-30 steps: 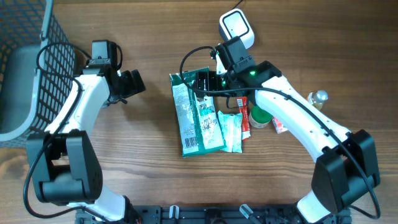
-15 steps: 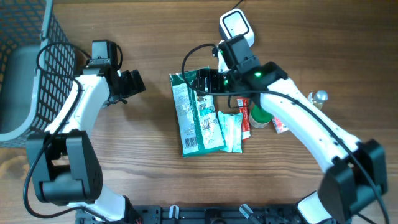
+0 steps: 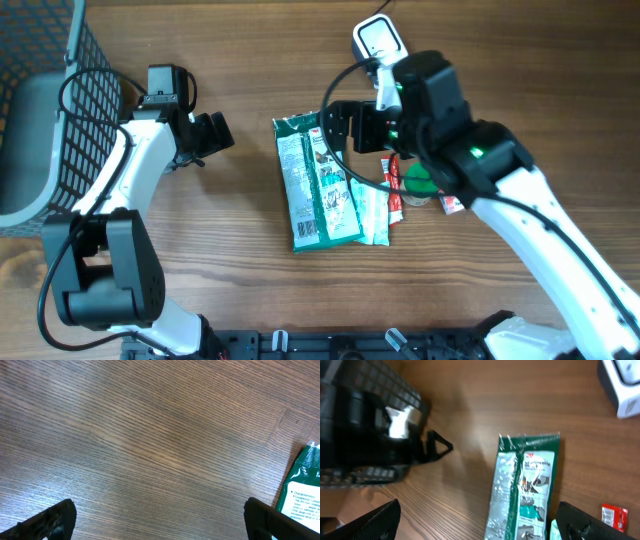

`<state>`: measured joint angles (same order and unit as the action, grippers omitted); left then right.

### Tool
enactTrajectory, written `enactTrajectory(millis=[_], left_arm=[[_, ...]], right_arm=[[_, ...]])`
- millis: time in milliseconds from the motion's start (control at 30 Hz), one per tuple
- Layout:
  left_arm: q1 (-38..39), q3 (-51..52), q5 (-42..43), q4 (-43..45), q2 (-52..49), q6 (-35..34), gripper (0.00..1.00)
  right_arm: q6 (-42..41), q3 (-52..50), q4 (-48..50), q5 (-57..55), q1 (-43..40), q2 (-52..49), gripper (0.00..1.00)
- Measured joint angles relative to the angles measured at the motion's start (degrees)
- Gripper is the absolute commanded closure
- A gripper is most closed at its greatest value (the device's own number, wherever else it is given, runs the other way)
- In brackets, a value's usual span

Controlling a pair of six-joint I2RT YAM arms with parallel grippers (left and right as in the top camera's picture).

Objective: Scan the item barcode

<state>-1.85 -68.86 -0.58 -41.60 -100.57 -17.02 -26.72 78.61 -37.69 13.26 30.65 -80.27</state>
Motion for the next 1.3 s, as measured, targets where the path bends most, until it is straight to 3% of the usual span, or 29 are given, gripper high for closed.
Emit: enactTrajectory(millis=[200,367,433,467,500,567,667,733,767,967,1167,1300], left_arm=[[0.00,0.00,0.00,0.00,0.00,0.00,0.00],[0.00,0.00,0.00,0.00,0.00,0.00,0.00],[0.00,0.00,0.00,0.00,0.00,0.00,0.00],[0.00,0.00,0.00,0.02,0.00,0.00,0.00],[0.00,0.00,0.00,-0.09,0.00,0.00,0.00],[0.00,0.00,0.00,0.02,0.00,0.00,0.00],[0.00,0.00,0.02,0.00,0.00,0.00,0.00],[0.00,0.00,-0.02,0.00,0.00,0.00,0.00],[0.00,0.00,0.02,-0.02,0.00,0.00,0.00],[0.00,0.00,0.00,0.00,0.00,0.00,0.00],[0.00,0.00,0.00,0.00,0.00,0.00,0.00],[0.00,0.00,0.00,-0.04,0.00,0.00,0.00]], right_arm=[[0.02,0.00,-0.22,-18.14,-2.47,11.02,0.00],[0.02,0.00,-6.23,-30.42,-7.17,22.25,0.00],[0.04,0.09,-8.66,-32.26,-7.96,26.23,0.63],[0.28,0.15,-10.88,-33.57,-8.22,28.26,0.49],[0.44,0.15,-14.29,-35.06,-8.76,30.82,0.43],[0.44,-0.90,-17.62,-36.74,-10.05,35.93,0.60],[-1.62,-6.60,-16.17,-38.32,-12.17,45.07,0.67],[-3.28,-14.01,-8.98,-39.01,-14.05,53.44,0.94],[-3.67,-17.70,-4.50,-39.23,-14.95,57.24,0.96],[-4.57,-37.66,24.61,-35.23,-23.45,70.25,0.96],[-4.74,-52.19,41.99,-26.25,-29.81,73.26,0.96],[-4.76,-58.71,47.23,-24.74,-30.80,75.19,0.96]])
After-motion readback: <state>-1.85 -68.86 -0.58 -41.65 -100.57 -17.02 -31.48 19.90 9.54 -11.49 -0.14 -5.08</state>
